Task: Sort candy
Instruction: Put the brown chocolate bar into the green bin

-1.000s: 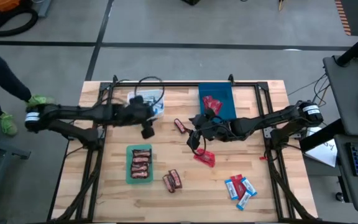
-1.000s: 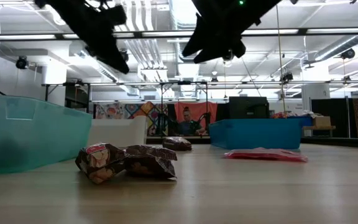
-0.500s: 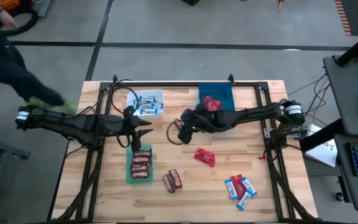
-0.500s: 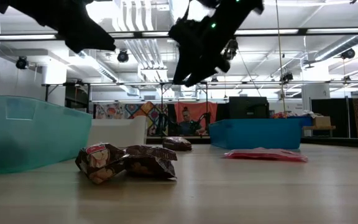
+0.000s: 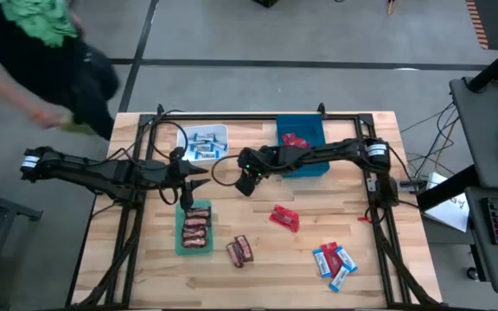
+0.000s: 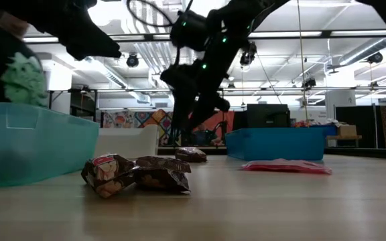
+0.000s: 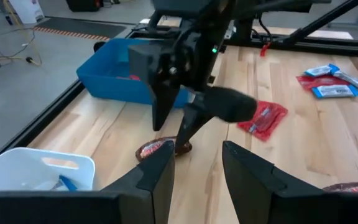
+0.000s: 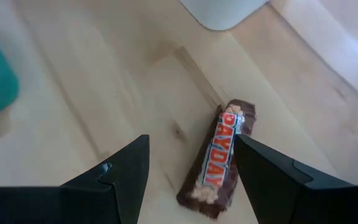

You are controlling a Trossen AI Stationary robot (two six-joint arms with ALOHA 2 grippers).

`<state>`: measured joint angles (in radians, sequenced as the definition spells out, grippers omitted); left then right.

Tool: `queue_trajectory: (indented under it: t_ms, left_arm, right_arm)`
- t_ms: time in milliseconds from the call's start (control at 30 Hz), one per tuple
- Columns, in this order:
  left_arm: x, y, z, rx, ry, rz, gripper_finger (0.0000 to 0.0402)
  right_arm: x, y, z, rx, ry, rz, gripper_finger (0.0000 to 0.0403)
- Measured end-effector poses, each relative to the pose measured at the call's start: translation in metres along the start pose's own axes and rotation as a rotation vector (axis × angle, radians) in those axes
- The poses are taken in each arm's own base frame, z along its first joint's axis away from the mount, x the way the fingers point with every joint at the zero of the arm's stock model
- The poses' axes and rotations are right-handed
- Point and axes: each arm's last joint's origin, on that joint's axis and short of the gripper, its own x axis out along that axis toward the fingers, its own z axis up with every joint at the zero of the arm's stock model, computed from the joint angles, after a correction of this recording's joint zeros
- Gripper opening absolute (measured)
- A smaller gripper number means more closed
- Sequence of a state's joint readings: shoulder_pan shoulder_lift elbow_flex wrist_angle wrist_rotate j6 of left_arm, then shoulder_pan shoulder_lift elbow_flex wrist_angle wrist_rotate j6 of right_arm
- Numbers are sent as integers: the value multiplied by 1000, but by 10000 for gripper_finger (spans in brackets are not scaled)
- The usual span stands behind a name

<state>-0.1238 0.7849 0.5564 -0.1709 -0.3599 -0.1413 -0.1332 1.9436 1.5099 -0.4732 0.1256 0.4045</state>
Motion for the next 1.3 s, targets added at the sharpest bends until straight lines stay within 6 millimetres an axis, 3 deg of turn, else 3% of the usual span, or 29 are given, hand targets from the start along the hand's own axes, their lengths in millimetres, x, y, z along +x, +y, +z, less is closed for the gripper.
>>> queue_trajectory:
  t_ms: [267,800,1300]
  left_arm:
    - [3,-1,-1,0,-1,0,119]
    - [5,-1,-1,0,-4,27,119]
    - [2,-1,3,-20,6,22,119]
  right_arm:
    - [25,-14,-1,68,71,-94,224]
    - [53,-11,-19,48,156,-108,220]
    - [49,1,-20,-35,155,-91,80]
